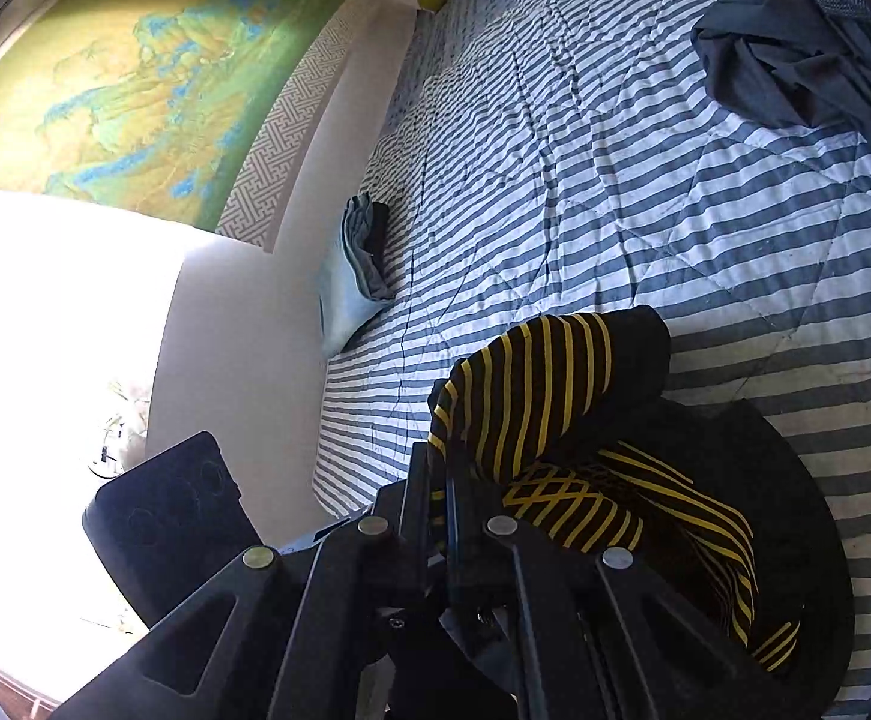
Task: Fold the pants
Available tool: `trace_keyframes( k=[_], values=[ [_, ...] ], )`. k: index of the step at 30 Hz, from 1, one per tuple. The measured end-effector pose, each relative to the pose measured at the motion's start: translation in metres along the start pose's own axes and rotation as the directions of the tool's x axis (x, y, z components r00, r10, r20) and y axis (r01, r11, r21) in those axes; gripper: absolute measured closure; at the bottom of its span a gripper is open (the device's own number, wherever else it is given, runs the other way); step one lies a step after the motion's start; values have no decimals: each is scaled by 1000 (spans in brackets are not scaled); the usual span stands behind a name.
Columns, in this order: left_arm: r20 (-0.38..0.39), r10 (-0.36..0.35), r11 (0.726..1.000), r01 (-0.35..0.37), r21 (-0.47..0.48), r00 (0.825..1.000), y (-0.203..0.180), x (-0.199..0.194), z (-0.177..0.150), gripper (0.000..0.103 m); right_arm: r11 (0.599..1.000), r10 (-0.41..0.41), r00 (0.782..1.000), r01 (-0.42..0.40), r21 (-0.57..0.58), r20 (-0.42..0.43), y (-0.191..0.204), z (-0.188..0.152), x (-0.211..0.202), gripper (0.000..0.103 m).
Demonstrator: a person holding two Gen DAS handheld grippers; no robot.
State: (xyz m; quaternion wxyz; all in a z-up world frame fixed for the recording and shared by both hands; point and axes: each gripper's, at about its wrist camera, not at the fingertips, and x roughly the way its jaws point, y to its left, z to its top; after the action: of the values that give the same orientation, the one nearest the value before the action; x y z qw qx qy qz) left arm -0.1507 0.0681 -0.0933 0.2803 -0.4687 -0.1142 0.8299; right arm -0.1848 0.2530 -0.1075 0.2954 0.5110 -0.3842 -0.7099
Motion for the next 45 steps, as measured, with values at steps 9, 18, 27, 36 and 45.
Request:
trace_keyframes(
  k=[9,18,27,36,45],
  values=[
    [-49,-70,995,73,69,996,-27,20,-11,103,919,-357,933,360,-162,46,0,-1,-40,81],
    [-120,-13,991,30,134,993,-46,38,-31,103,719,-637,748,664,-208,188,-16,-15,-80,80],
    [-71,326,945,-328,-14,943,63,-20,-18,65,572,-758,638,749,-335,132,-20,8,-15,80],
    [-187,453,879,-472,-68,871,153,-11,0,56,506,-838,544,803,-315,43,-64,19,-3,83],
    [-213,421,888,-449,-101,881,165,1,2,99,580,-792,607,782,-228,65,-64,19,-54,100]
  ],
)
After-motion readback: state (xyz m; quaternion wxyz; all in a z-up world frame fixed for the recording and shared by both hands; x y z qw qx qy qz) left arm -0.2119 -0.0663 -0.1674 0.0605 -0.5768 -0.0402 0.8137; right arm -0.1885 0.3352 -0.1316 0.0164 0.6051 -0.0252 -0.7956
